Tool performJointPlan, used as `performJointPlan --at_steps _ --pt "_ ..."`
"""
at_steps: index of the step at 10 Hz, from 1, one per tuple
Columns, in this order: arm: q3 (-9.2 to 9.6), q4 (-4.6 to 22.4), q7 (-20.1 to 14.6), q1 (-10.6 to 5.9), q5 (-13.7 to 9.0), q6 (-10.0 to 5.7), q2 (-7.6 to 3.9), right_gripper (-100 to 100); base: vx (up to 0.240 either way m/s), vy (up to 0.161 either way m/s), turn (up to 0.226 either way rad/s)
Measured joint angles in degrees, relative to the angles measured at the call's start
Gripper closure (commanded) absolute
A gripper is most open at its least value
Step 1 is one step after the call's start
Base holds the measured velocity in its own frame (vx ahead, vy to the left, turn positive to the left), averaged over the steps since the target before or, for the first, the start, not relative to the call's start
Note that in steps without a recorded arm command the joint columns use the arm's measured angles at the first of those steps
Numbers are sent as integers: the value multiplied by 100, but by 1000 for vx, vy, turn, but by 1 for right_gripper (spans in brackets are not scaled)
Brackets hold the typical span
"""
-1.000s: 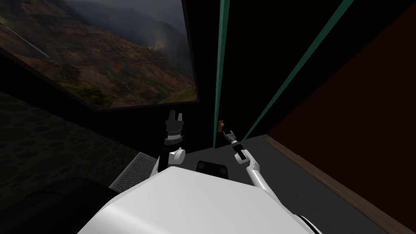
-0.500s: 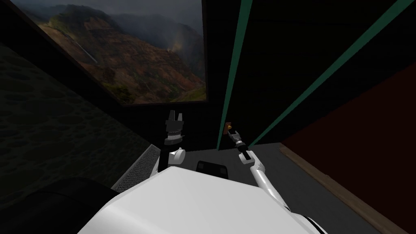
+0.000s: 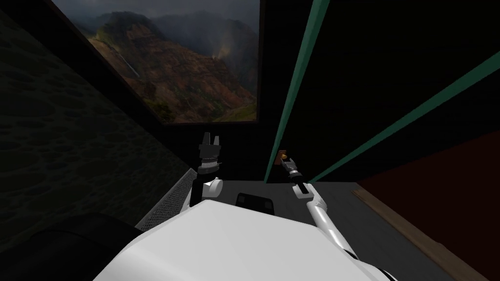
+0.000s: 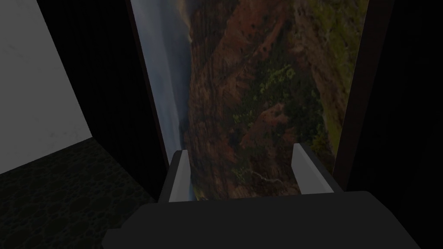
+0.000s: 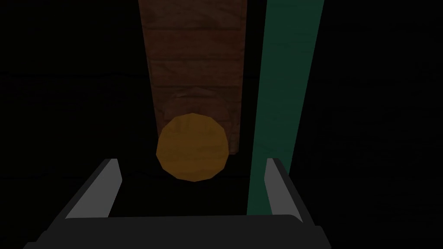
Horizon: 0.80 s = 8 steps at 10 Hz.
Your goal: Pull the door open
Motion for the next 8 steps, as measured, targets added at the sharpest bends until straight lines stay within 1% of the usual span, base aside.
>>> performJointPlan --at_steps 1,2,3,4,5,8 --pt "-97 57 43 0 -42 -20 -5 -100 41 17 193" --pt "-207 202 73 -52 -95 -80 -48 -100 56 23 342" --pt "-313 200 78 -31 -154 -71 -99 -100 58 28 254" --pt "-429 264 93 -23 -214 -97 -145 -100 25 10 29" --pt "-443 275 98 -24 -221 -109 -150 100 -2 -4 -36" --pt "-443 262 96 -28 -216 -91 -158 100 -3 -7 -1"
